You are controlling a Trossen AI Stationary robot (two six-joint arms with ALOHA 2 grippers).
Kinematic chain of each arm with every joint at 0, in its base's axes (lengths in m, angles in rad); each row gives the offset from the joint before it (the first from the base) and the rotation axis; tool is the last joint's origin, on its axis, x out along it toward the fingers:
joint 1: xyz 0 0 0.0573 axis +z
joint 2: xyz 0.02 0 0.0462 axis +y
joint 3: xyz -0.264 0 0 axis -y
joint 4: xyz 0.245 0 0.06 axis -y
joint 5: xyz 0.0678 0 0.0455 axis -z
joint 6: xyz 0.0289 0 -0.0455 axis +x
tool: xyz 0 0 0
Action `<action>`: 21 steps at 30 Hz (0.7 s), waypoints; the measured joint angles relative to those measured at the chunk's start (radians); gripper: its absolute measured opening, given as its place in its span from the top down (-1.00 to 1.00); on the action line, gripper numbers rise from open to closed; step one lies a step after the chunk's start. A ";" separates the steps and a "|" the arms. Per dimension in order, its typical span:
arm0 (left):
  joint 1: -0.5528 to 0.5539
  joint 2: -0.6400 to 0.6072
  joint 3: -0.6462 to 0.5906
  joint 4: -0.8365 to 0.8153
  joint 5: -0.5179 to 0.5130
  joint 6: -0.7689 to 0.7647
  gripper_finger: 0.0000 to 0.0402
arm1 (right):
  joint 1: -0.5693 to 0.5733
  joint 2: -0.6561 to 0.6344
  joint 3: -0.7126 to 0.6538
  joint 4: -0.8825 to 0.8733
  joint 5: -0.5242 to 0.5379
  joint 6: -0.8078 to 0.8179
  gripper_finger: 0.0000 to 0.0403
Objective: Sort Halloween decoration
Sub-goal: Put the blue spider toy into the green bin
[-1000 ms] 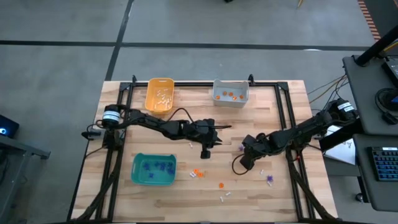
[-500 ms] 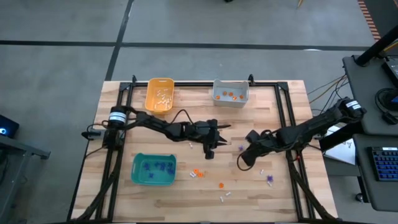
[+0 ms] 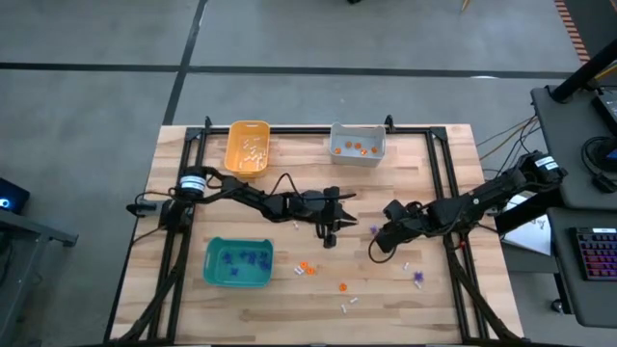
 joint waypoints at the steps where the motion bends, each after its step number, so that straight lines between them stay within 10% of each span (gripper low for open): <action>1: 0.000 0.001 0.000 0.000 0.000 0.000 0.81 | 0.000 0.000 -0.009 0.023 0.008 0.000 0.57; 21: 0.000 0.002 0.000 0.002 0.000 -0.001 0.81 | -0.002 0.002 -0.155 0.308 0.095 0.056 0.65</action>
